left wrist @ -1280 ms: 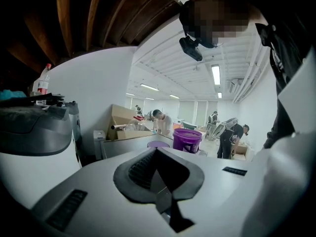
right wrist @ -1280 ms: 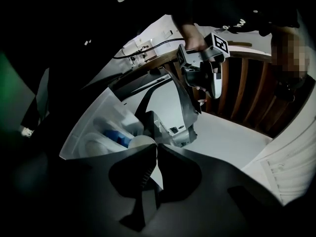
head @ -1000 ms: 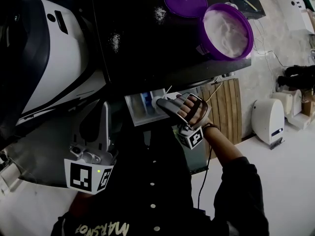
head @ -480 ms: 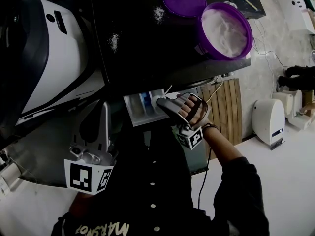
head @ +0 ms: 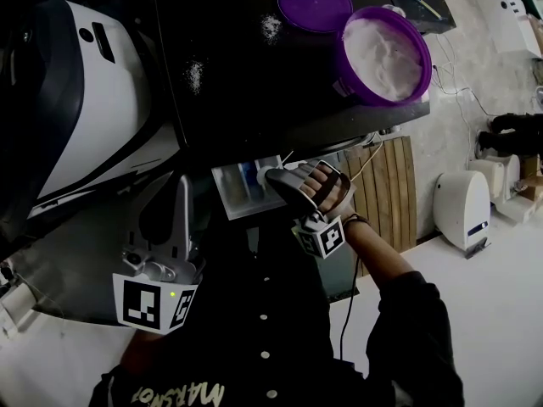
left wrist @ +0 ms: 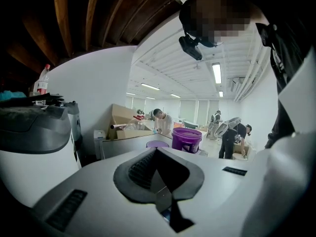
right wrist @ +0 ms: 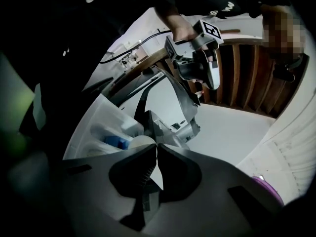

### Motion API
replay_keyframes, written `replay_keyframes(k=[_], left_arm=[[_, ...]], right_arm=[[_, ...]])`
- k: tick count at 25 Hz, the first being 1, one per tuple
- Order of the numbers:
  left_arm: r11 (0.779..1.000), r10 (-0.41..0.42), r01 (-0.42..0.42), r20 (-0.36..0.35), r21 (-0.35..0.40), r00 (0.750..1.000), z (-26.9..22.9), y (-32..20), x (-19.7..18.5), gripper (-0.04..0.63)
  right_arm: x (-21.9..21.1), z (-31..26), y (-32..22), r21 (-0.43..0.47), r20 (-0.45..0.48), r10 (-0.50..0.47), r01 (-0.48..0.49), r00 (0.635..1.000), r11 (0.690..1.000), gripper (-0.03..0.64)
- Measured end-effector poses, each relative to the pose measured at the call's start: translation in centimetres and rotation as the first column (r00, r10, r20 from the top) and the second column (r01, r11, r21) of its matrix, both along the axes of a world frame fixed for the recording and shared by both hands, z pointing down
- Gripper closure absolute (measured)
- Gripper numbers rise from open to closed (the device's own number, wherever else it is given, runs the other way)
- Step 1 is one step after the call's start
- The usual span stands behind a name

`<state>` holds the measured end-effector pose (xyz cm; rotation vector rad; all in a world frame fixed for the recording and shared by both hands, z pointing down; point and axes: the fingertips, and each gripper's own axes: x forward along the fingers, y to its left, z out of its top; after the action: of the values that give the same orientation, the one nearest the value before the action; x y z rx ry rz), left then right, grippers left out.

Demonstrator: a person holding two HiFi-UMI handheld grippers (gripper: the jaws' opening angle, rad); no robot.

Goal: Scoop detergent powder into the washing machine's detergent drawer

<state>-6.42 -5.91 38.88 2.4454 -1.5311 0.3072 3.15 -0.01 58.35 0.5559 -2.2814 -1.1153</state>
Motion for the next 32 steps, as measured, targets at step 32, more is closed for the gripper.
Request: replay_keyframes(k=[32], left_arm=[[0.984, 0.051, -0.03, -0.12, 0.173, 0.991, -7.2, -2.0, -1.1, 0.591]], right_arm=[[0.8, -5.9, -1.6, -0.673, -0.429, 0.112, -0.4, 0.896, 0.622, 0.581]])
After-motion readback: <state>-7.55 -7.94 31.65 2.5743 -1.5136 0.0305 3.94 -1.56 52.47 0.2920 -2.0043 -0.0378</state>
